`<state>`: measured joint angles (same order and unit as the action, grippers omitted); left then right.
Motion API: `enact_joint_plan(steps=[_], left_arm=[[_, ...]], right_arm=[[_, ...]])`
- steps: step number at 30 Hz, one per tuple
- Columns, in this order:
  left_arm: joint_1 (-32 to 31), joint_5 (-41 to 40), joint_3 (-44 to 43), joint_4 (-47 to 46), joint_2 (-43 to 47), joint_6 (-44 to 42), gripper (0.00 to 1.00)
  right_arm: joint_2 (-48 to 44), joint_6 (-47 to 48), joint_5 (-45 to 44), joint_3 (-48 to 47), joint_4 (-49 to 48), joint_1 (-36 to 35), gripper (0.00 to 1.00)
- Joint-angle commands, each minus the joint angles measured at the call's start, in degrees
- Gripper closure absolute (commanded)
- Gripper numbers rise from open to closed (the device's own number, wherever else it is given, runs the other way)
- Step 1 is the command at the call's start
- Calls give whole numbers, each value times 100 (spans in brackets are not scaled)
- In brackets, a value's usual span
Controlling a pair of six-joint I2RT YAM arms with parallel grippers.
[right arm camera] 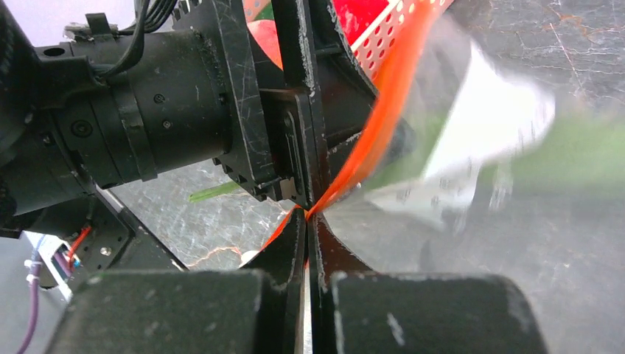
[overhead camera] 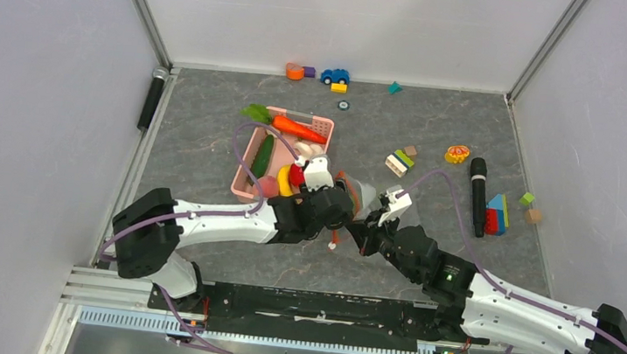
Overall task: Place the food in the zip-top bag and seal the zipper
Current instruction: Place the fake vegetable in the zipper food storage bag, then adjust the zipper food storage bag at the center of the board.
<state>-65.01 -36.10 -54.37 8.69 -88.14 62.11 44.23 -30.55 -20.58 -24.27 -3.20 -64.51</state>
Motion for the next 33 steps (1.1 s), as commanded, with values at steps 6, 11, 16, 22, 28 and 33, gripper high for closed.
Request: enact_joint_plan(steps=[6, 11, 16, 22, 28, 33], left_arm=[[-73, 1254, -320, 528, 1319, -1214, 0], [-65, 1134, -54, 1172, 2162, -1526, 0], [-39, 520, 481, 2145, 2967, -1260, 0], [32, 936, 1375, 1880, 3547, -1326, 0], [49, 2034, 1768, 370, 3182, -2218, 0], [50, 2666, 1799, -476, 2435, -2343, 0]], right_arm=[[-222, -415, -568, -368, -40, -53, 100], [-367, -374, -638, -410, 113, -43, 100], [-703, -235, -610, -330, 244, -29, 100], [-1224, 204, 141, -44, 301, -20, 100], [-1997, 122, 232, 148, 858, -18, 100], [-2451, 8, 35, 276, 1102, -19, 100]])
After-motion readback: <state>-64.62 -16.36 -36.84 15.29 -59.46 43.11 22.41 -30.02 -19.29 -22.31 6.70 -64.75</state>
